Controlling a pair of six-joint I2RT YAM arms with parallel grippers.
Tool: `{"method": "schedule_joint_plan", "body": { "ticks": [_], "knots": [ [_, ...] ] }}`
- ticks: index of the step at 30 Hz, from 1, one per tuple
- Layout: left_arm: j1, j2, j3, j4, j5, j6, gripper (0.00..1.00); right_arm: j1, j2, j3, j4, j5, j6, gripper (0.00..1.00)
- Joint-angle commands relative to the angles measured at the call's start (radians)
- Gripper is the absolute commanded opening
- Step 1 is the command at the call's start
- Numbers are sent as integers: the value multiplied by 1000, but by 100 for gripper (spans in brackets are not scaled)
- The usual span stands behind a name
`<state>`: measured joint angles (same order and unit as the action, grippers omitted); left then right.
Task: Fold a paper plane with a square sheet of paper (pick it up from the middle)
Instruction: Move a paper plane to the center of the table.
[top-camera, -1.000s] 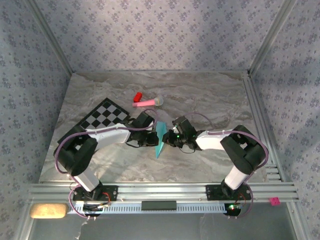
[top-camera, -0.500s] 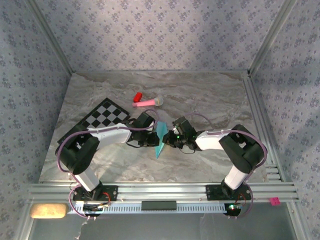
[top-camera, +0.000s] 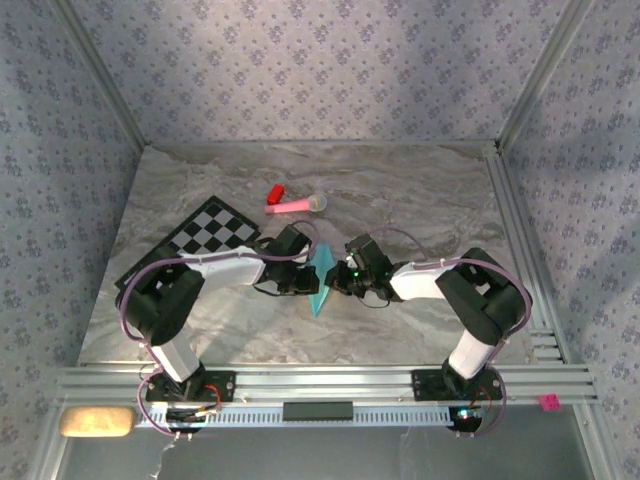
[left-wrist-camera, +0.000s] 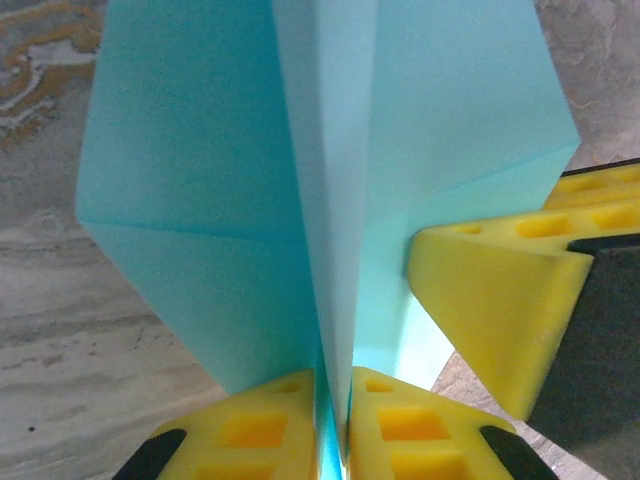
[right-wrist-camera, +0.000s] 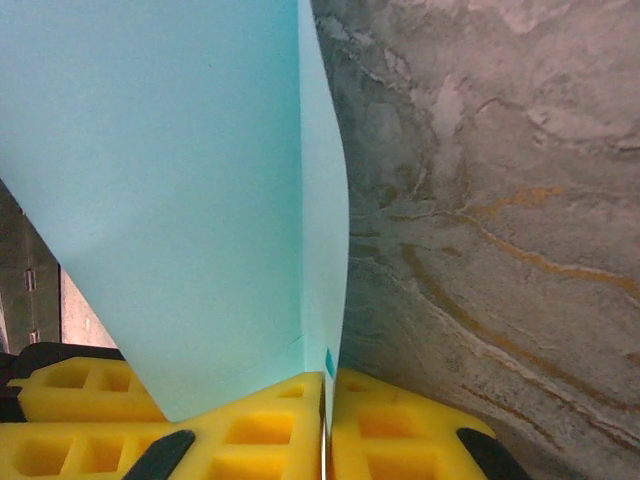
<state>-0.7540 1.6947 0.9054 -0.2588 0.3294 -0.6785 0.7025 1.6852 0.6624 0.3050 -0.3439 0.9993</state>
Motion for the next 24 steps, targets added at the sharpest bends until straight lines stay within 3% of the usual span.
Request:
{"method": "schedule_joint_plan", "body": {
  "ticks": [1, 11, 18, 24],
  "knots": [
    [-7, 25, 40, 6, 29, 6, 16, -1, 14, -12, 6, -10, 11, 10],
    [-13, 60, 65, 8, 43, 4, 15, -3, 10, -14, 10, -20, 11, 10],
    [-19, 80, 97, -54, -4, 9, 6, -5, 4, -16, 9, -21, 12, 12],
    [-21, 38, 127, -178, -111, 28, 1, -21, -85, -21, -65, 6, -21, 25]
  ]
}}
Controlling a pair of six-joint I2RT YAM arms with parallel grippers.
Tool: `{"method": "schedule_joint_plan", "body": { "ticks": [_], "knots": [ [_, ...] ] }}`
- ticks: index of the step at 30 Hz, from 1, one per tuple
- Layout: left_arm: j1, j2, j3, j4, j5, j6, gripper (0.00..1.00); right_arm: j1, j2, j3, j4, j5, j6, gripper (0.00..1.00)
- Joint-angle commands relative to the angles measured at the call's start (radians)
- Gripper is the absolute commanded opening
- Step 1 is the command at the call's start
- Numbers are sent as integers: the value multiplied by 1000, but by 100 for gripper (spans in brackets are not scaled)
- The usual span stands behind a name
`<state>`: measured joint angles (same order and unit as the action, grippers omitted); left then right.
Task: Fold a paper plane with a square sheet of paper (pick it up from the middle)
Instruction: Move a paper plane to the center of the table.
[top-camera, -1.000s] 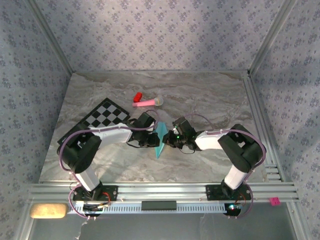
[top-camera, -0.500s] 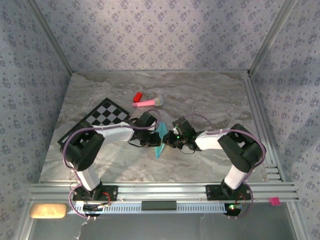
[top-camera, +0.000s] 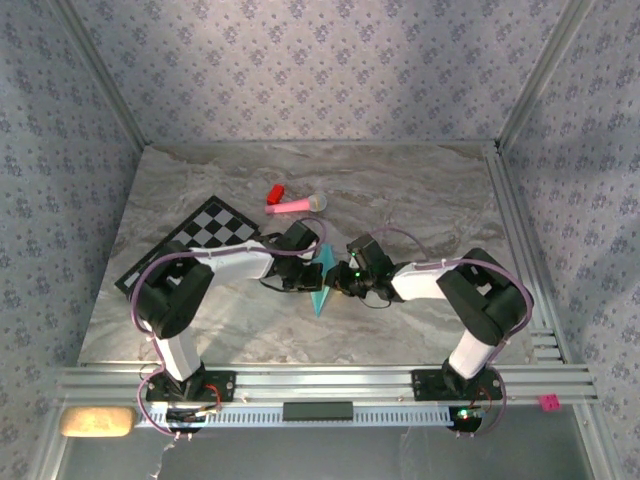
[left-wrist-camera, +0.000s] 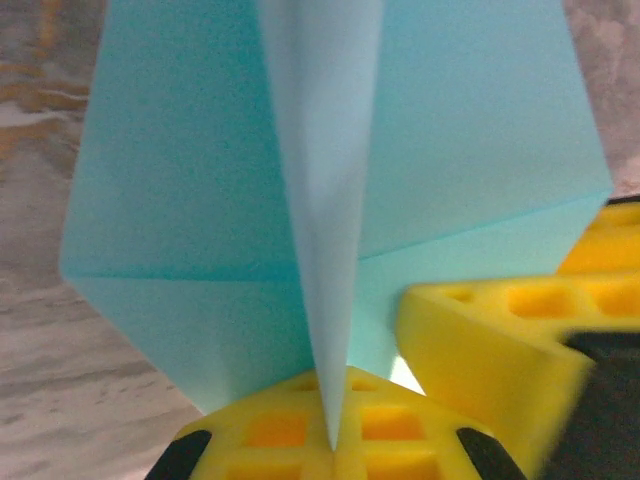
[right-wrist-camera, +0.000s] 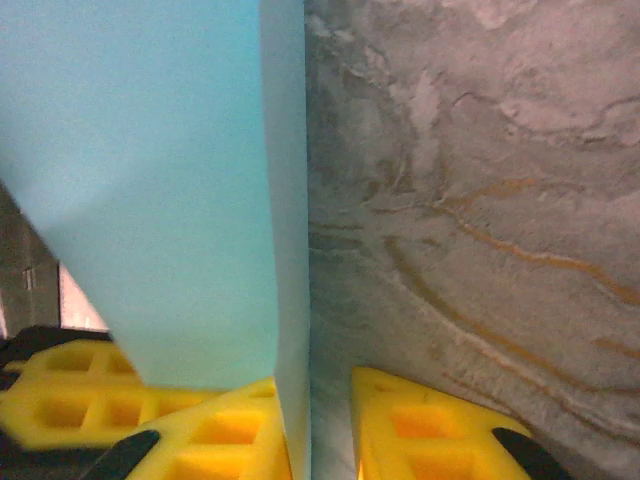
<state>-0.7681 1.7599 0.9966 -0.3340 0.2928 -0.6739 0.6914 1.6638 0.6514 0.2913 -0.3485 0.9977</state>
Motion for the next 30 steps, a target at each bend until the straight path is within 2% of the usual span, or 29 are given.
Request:
{"method": "schedule_joint_plan", "body": {
  "ticks": [1, 4, 12, 17, 30],
  "knots": [
    [-5, -32, 49, -145, -104, 31, 0, -16, -91, -11, -83, 23, -33, 29],
    [-6, -35, 78, -248, -179, 53, 0, -29, -168, -9, -186, 74, -75, 37],
    [-6, 16, 135, -385, -252, 85, 0, -59, -273, -38, -279, 131, -102, 40],
    [-6, 34, 158, -403, -258, 87, 5, -59, -276, -50, -272, 136, -99, 40],
    [-24, 88, 192, -404, -248, 83, 9, -61, -257, -56, -275, 135, -102, 40]
  ]
}}
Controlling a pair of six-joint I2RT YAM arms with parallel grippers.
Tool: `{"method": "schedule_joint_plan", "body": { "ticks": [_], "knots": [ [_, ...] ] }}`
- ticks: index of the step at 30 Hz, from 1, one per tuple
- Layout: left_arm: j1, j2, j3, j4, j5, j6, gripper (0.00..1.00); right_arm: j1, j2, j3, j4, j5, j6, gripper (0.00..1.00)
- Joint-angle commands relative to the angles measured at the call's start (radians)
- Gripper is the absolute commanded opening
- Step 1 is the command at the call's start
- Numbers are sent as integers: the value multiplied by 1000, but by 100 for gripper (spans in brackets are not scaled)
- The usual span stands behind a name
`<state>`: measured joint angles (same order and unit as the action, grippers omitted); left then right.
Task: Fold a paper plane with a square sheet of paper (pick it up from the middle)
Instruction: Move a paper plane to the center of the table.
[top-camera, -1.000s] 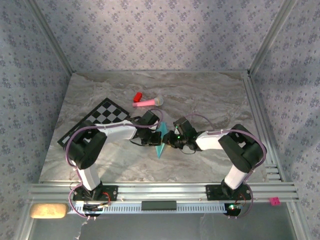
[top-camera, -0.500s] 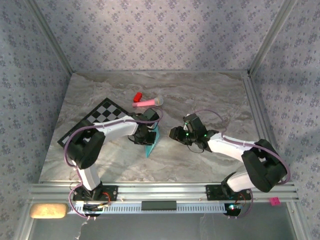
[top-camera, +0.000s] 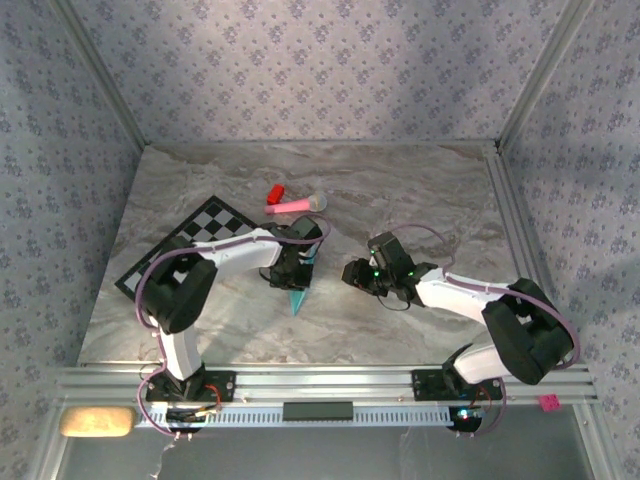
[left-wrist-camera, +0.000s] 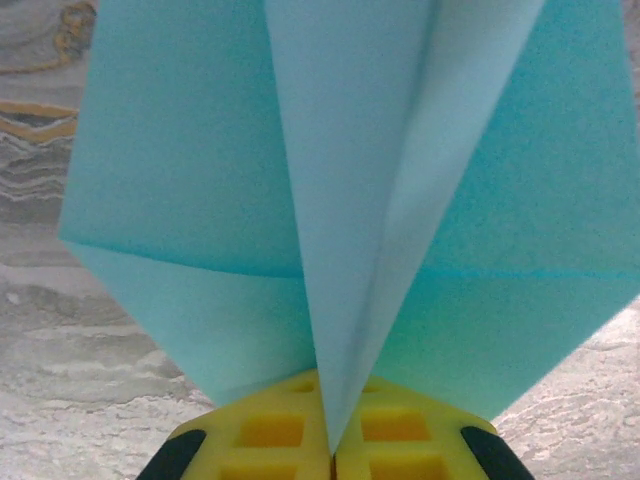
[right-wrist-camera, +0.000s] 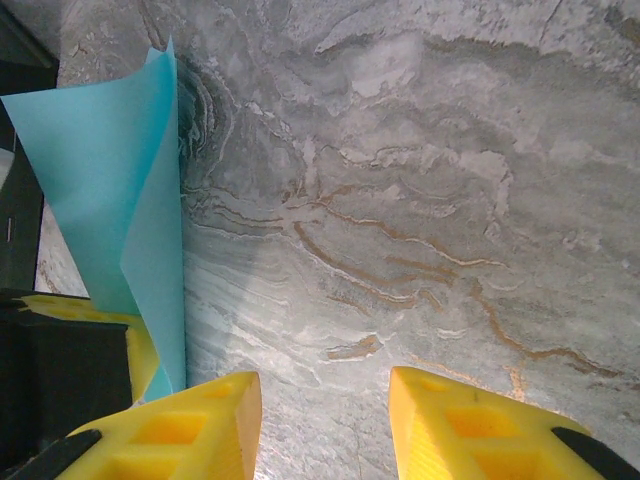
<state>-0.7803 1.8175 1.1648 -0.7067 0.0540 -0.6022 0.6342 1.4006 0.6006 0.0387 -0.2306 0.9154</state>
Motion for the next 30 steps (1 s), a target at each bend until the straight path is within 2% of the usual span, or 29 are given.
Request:
{"method": "schedule_joint_plan", "body": {
  "ticks": [1, 11, 18, 23, 30],
  "knots": [
    [-14, 34, 26, -31, -8, 11, 10, -2, 8, -6, -22, 15, -20, 40],
    [-27, 48, 36, -39, -37, -20, 13, -3, 21, -1, -23, 11, -24, 40],
    [-27, -11, 35, -19, -9, -51, 15, -4, 24, 2, -19, 7, -27, 40],
    [-26, -39, 12, 22, 13, -72, 21, -3, 39, 4, -9, -2, -23, 40],
    [-25, -20, 9, 54, 39, -63, 20, 5, 67, 19, -2, -12, -26, 40]
  ]
}}
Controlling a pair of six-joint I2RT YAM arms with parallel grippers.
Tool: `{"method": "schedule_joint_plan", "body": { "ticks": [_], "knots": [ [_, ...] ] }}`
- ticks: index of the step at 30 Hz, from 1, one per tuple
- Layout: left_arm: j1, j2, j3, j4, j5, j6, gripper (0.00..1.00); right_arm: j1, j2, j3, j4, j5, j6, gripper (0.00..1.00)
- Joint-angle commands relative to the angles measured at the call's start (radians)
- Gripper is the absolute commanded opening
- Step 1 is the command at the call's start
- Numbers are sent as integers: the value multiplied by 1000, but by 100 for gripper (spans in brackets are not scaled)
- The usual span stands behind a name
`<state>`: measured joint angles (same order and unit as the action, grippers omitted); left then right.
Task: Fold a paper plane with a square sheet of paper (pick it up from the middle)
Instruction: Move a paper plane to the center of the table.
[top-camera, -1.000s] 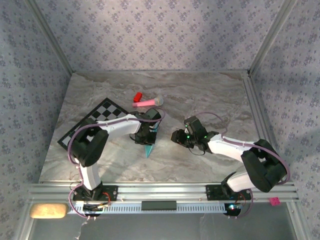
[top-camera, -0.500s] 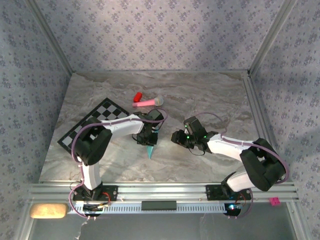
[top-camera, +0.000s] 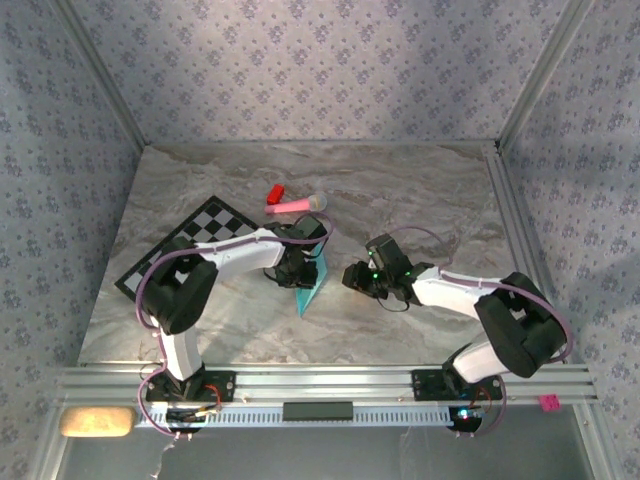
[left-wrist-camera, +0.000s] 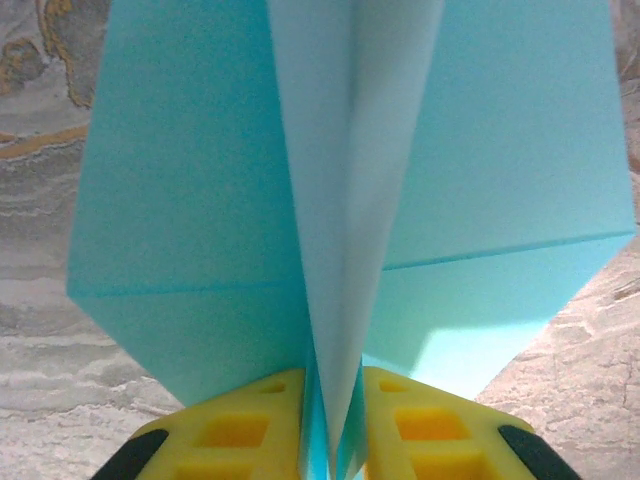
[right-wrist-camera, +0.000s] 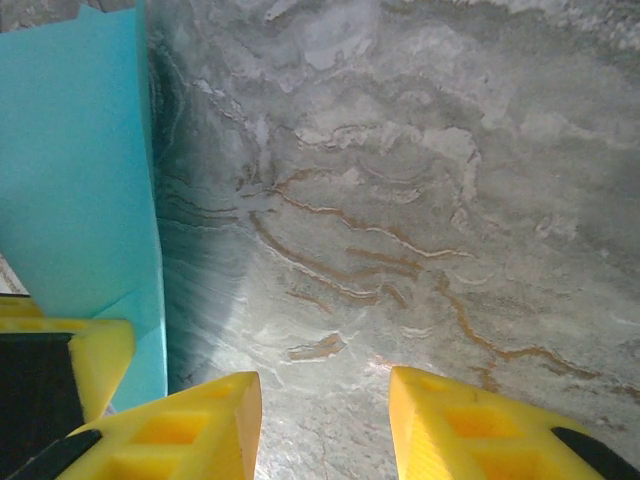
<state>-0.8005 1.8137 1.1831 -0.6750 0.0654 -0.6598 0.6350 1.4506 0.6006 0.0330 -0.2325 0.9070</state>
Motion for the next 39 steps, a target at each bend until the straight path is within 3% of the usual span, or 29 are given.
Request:
{"method": "schedule_joint_plan", "body": {
  "ticks": [1, 25, 39],
  "knots": [
    [-5, -13, -8, 23, 29, -5, 20, 6, 20, 19, 4, -12, -19, 40],
    [-37, 77, 48, 8, 3, -4, 19, 11, 37, 19, -2, -13, -25, 40],
    [-77, 168, 115, -125, -169, -28, 21, 8, -26, -7, -34, 52, -16, 40]
  ]
}}
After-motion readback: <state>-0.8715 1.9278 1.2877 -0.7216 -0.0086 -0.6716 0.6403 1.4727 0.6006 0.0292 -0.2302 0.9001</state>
